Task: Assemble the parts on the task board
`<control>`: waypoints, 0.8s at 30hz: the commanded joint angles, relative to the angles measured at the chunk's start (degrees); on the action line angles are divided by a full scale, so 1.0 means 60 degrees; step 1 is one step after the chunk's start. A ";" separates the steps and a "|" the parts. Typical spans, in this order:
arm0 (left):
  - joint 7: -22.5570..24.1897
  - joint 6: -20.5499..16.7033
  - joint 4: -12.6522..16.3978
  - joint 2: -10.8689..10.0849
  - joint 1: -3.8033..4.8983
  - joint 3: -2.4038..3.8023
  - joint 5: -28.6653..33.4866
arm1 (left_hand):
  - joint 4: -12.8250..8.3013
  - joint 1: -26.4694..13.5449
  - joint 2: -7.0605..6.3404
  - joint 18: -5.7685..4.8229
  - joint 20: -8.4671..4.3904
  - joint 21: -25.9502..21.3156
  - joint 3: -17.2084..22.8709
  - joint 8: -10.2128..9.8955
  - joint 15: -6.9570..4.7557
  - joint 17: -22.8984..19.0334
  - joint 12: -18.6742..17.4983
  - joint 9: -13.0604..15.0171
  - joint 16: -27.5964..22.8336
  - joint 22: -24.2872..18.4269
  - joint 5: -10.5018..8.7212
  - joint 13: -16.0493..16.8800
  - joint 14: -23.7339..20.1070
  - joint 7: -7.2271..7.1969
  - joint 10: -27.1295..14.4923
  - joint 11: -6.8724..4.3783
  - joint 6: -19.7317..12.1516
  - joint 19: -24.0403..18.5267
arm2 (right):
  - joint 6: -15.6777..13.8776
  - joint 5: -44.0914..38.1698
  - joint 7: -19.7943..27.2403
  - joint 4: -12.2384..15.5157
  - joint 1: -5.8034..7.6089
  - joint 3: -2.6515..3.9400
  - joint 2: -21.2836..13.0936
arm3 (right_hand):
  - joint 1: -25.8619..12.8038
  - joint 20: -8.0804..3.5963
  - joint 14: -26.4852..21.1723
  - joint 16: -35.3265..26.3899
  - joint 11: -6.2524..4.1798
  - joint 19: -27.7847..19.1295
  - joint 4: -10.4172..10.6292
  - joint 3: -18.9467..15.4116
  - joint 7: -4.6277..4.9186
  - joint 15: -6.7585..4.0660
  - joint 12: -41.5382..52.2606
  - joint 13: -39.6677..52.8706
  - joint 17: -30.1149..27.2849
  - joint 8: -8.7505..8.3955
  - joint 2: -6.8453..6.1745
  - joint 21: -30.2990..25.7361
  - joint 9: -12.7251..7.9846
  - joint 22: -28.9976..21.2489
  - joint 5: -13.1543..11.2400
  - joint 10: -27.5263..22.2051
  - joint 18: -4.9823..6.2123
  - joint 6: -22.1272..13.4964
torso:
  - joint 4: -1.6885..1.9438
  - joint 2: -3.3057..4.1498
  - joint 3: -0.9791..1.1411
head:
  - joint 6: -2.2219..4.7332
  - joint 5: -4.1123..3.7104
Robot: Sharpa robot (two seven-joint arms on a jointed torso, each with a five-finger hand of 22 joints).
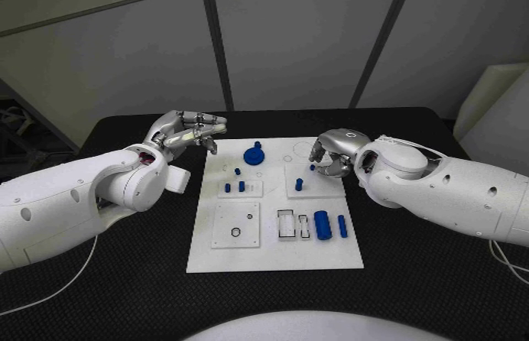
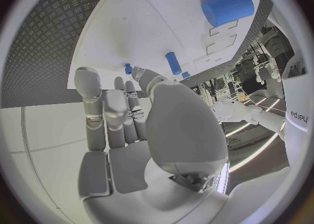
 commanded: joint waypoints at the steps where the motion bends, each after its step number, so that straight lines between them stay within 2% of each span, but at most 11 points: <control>1: 0.0447 0.0004 0.0049 -0.0012 0.0007 0.0010 0.0565 | 0.0007 -0.0023 0.0092 -0.0180 0.0021 -0.0061 0.0016 0.0059 -0.0004 -0.0021 0.0048 -0.0011 -0.0051 -0.0016 0.0017 0.0014 -0.0077 0.0046 -0.0069 -0.0004 0.0022 -0.0073 | 0.0107 -0.0200 0.0017 -0.0110 -0.0015 -0.0001 0.0082 | 0.0029 0.0014 0.0481 0.0155 -0.0011 0.0104 -0.0009 0.0101 0.0009 0.0040 0.0070 0.0008 0.0093 -0.0018 -0.0073 0.0172 -0.0002 0.0203 -0.0002 -0.0028 -0.0122 -0.0050 | 0.0007 -0.0002 0.0005 | -0.0016 0.0018; 11: 0.0444 0.0025 0.0087 -0.0019 0.0007 0.0010 0.0608 | 0.0009 -0.0032 0.0093 -0.0180 0.0024 -0.0084 0.0002 0.0057 0.0000 -0.0039 0.0068 -0.0017 -0.0062 -0.0027 0.0016 0.0022 -0.0095 0.0054 -0.0074 0.0000 0.0015 -0.0085 | 0.0203 -0.0205 0.0157 -0.0383 -0.0119 -0.0001 0.0363 | 0.0113 0.0008 0.0519 0.0813 -0.0075 0.0379 -0.0133 0.0358 -0.0003 0.0004 0.0301 0.0054 0.0567 0.0040 0.0096 0.1227 0.0025 0.1463 0.0099 0.0341 -0.0294 0.0095 | -0.0017 0.0000 0.0012 | -0.0059 0.0070; 16: 0.0418 0.0010 0.0084 -0.0014 0.0008 0.0011 0.0611 | -0.0011 0.0002 0.0118 -0.0176 0.0025 -0.0103 0.0011 0.0056 -0.0003 -0.0058 0.0094 -0.0022 -0.0068 -0.0036 0.0019 0.0031 -0.0105 0.0057 -0.0074 -0.0004 0.0010 -0.0090 | 0.0283 -0.0205 0.0167 -0.0446 -0.0136 -0.0001 0.0427 | 0.0111 -0.0014 0.0517 0.0984 -0.0131 0.0455 -0.0181 0.0415 -0.0036 -0.0026 0.0411 0.0101 0.0667 0.0082 0.0172 0.1572 0.0041 0.1874 0.0101 0.0567 -0.0349 0.0228 | 0.0002 -0.0007 0.0008 | -0.0084 0.0069; 20: 0.0410 0.0014 0.0089 -0.0013 0.0008 0.0011 0.0611 | -0.0029 0.0026 0.0130 -0.0174 0.0025 -0.0114 0.0012 0.0056 -0.0007 -0.0071 0.0128 -0.0026 -0.0067 -0.0042 0.0018 0.0045 -0.0105 0.0057 -0.0053 -0.0010 0.0008 -0.0089 | 0.0345 -0.0205 0.0162 -0.0514 -0.0147 -0.0001 0.0468 | 0.0109 -0.0032 0.0509 0.1079 -0.0162 0.0452 -0.0221 0.0435 -0.0056 -0.0050 0.0457 0.0132 0.0721 0.0113 0.0220 0.1689 0.0052 0.2000 0.0098 0.0671 -0.0360 0.0324 | -0.0005 -0.0008 0.0007 | -0.0095 0.0090; 24: 0.0405 0.0024 0.0088 -0.0009 0.0008 0.0011 0.0612 | -0.0034 0.0031 0.0130 -0.0173 0.0024 -0.0118 0.0011 0.0056 -0.0008 -0.0075 0.0137 -0.0027 -0.0066 -0.0044 0.0018 0.0049 -0.0106 0.0057 -0.0049 -0.0010 0.0006 -0.0089 | 0.0409 -0.0205 0.0128 -0.0561 -0.0162 -0.0002 0.0500 | 0.0141 -0.0062 0.0504 0.1186 -0.0221 0.0559 -0.0298 0.0458 -0.0113 -0.0092 0.0526 0.0188 0.0771 0.0188 0.0312 0.2066 0.0081 0.2483 0.0088 0.0840 -0.0434 0.0514 | -0.0007 -0.0010 0.0007 | -0.0115 0.0106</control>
